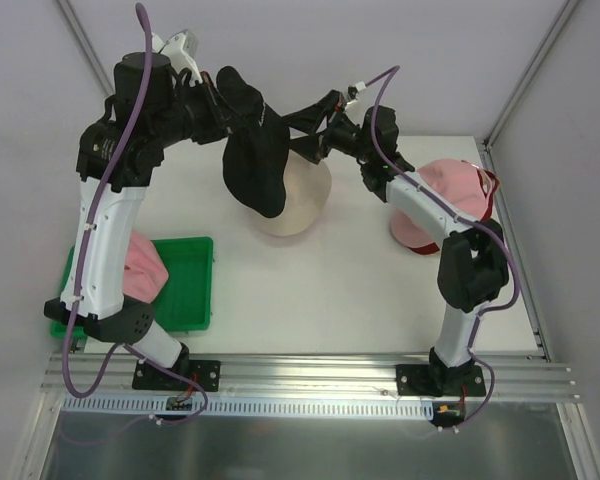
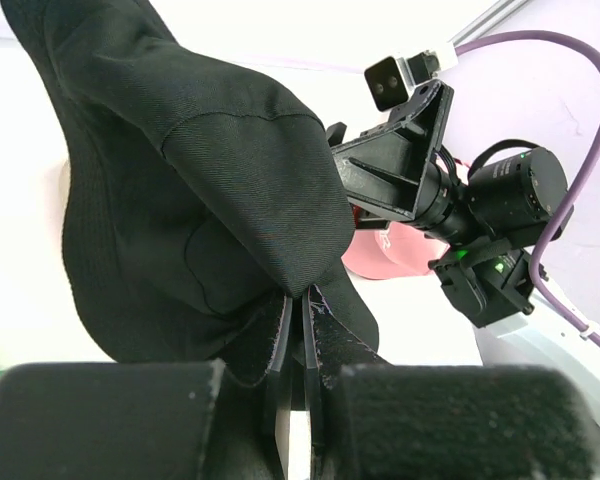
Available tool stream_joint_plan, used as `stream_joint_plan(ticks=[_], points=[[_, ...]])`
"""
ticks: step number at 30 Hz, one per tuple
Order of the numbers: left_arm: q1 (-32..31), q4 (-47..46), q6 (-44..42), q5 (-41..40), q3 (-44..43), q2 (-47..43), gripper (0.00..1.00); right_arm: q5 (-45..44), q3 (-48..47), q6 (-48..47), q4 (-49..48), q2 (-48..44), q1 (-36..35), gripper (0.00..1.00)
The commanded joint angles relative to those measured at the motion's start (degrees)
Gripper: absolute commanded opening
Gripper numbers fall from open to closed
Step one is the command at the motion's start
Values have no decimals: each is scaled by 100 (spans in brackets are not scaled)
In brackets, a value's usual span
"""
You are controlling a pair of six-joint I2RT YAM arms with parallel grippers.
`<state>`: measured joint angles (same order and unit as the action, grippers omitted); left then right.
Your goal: Stack the hats
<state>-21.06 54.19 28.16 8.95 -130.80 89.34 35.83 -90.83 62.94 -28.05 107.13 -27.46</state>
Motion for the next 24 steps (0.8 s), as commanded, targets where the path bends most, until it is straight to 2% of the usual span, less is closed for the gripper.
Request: stream_joint_plan(ticks=[1, 4, 7, 11, 17, 22, 24], points=[[-65, -375, 102, 81, -226, -5, 0, 2, -102, 298, -666, 1, -22, 96], [-65, -383, 84, -24, -191, 57, 0, -50, 29, 228, -614, -104, 4, 92], [-65, -392, 49, -130, -113, 118, 0, -24, 74, 44, -439, -201, 13, 83], [-65, -427, 5, -262, 46, 119, 0, -33, 188, -255, -183, -316, 22, 62], [-65, -489, -74, -359, 231, 127, 0, -6, 293, -369, -157, -333, 74, 39], [-65, -497, -144, -420, 318, 154, 0, -15, 294, -642, 142, -430, 127, 23], [-56, -506, -171, -464, 371, 145, 0, -24, 276, -765, 256, -456, 145, 19]])
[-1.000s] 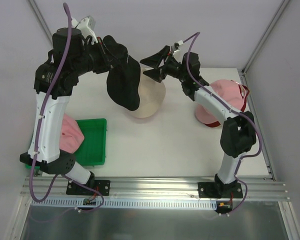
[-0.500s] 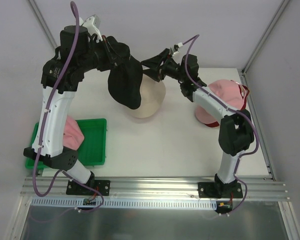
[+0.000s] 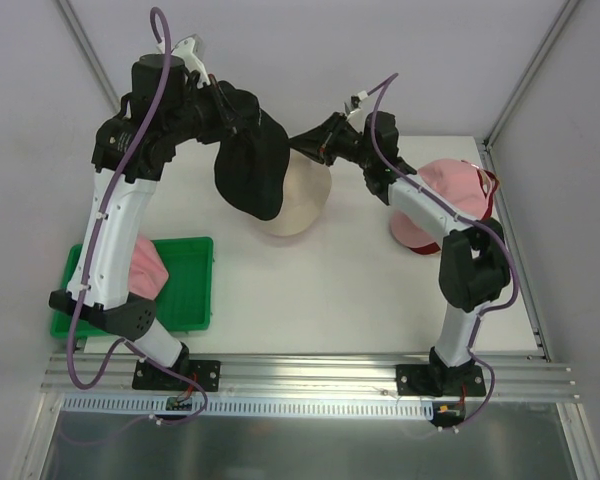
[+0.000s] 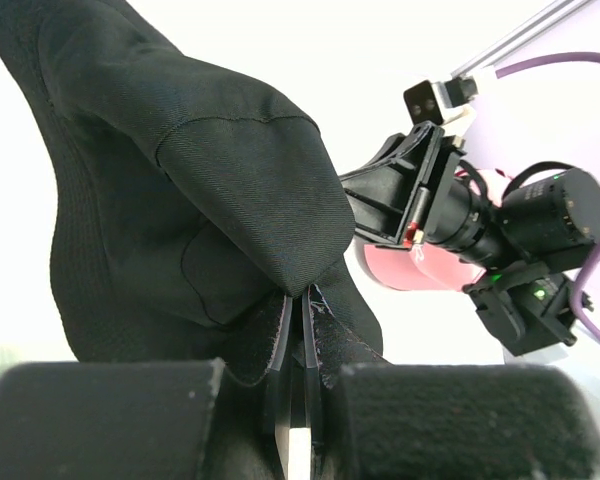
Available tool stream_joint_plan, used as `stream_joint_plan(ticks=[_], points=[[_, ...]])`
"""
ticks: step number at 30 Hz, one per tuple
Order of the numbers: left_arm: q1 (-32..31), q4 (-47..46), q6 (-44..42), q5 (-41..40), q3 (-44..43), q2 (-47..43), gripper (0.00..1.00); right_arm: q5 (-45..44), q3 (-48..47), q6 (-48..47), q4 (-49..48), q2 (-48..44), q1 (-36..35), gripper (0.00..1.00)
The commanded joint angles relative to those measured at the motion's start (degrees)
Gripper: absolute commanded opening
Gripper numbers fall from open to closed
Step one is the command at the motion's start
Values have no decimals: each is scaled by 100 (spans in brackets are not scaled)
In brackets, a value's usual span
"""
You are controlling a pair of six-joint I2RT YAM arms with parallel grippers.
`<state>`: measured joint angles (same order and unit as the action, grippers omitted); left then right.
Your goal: Stack the hats
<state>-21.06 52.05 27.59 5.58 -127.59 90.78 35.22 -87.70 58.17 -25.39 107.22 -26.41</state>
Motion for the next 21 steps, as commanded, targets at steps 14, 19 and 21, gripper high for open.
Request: stream_joint_plan(ticks=[14, 19, 21], points=[[-74, -723, 114, 628, -239, -17, 0, 72, 51, -254, -142, -368, 49, 60], [-91, -828, 167, 724, -275, -8, 0, 72, 139, -26, -396, -439, 57, 63], [-100, -863, 211, 804, -266, 10, 0, 73, 148, 27, -485, -430, 58, 63]])
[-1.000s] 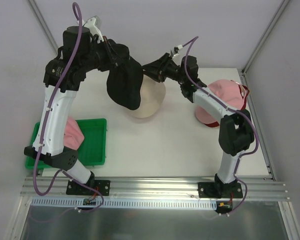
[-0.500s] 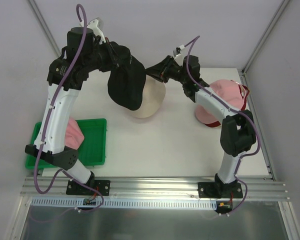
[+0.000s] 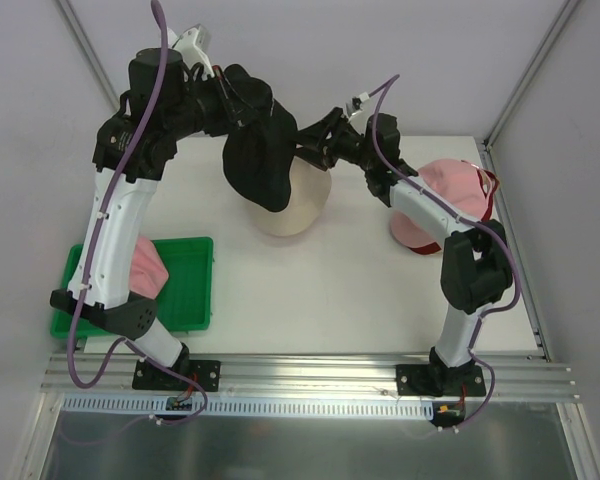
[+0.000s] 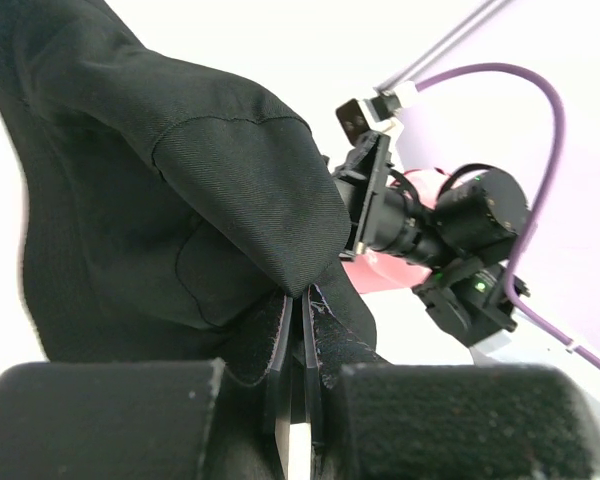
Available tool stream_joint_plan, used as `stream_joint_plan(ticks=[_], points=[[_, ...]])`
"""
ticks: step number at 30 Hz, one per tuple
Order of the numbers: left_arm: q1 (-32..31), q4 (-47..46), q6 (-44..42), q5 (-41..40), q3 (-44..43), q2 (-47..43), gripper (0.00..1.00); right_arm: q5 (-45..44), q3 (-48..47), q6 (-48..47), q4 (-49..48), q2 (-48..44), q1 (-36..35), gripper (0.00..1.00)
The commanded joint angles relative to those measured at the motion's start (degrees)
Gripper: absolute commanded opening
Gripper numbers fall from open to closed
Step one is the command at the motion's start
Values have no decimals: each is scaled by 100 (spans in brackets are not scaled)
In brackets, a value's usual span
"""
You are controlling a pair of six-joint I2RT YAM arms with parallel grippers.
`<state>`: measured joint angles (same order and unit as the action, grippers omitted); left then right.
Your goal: Stack the hats
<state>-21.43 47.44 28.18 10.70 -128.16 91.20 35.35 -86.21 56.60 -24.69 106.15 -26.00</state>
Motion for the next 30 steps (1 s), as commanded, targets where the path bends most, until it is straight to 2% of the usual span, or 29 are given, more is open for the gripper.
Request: stream_joint_plan(ticks=[1, 8, 17, 19, 24, 27, 30], points=[[-72, -428, 161, 292, -218, -32, 0, 68, -1, 202, -572, -323, 25, 63], [-72, -429, 161, 187, 18, -23, 0, 59, 131, 519, -1047, -349, 51, 62], [-72, -455, 73, -85, 265, -32, 0, 59, 254, 519, -1082, -525, 121, 36], [-63, -464, 47, -208, 326, -32, 0, 68, 263, 475, -1065, -560, 139, 27], [-2, -446, -32, -419, 686, -67, 0, 121, 167, 10, -494, -621, 148, 11], [-10, -464, -120, -595, 880, -58, 0, 156, 184, -122, -379, -604, 165, 3], [7, -464, -217, -779, 994, -6, 0, 147, 132, -500, 42, -622, 200, 1]])
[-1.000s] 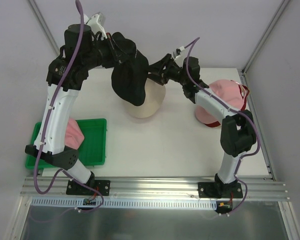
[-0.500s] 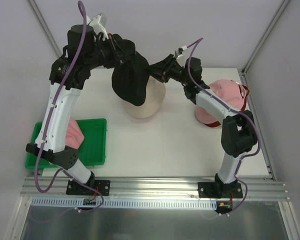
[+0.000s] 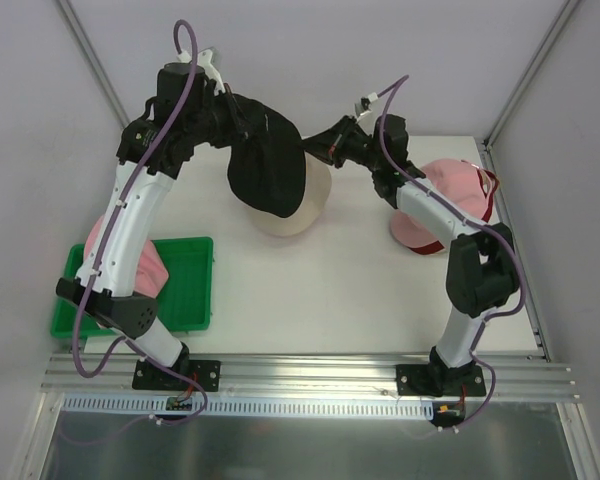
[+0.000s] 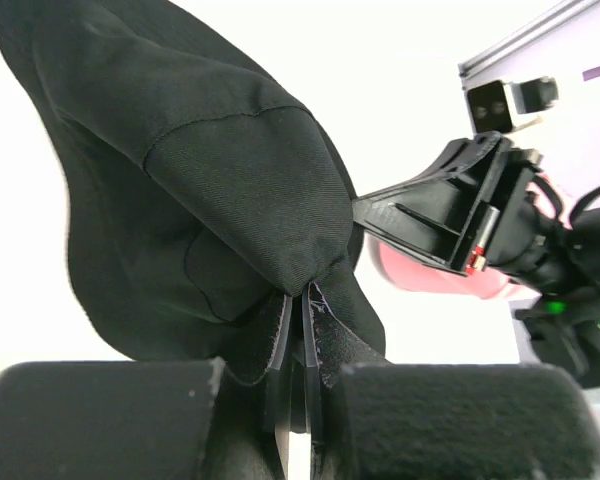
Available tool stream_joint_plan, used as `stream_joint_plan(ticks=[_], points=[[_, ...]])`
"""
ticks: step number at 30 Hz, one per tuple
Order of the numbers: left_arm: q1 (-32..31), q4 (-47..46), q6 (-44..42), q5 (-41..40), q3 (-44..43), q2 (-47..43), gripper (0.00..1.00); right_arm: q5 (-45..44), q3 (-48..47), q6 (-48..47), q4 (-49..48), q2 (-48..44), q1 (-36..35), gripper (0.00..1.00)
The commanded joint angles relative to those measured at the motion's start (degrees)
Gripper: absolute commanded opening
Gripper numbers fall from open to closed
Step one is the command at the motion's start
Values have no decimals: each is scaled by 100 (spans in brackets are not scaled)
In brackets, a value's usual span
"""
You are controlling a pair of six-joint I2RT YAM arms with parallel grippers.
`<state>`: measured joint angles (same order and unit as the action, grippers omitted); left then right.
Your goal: Stack the hats
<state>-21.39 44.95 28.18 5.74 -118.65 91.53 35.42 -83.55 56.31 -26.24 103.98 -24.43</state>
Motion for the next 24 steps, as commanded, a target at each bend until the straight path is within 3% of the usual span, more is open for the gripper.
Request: stream_joint_plan(ticks=[1, 5, 10, 24], points=[[12, -206, -243, -310, 70, -21, 0, 106, -170, -629, 363, -414, 52, 1], [12, -206, -322, -486, 123, 102, 0, -88, -504, -1490, 1582, -388, 61, 0], [12, -215, -331, -468, 132, 391, 0, -395, -768, -2282, 2394, -309, 148, 0], [-85, -329, -322, -442, 114, 1042, 2, -571, -821, -2872, 2958, 34, 412, 1]])
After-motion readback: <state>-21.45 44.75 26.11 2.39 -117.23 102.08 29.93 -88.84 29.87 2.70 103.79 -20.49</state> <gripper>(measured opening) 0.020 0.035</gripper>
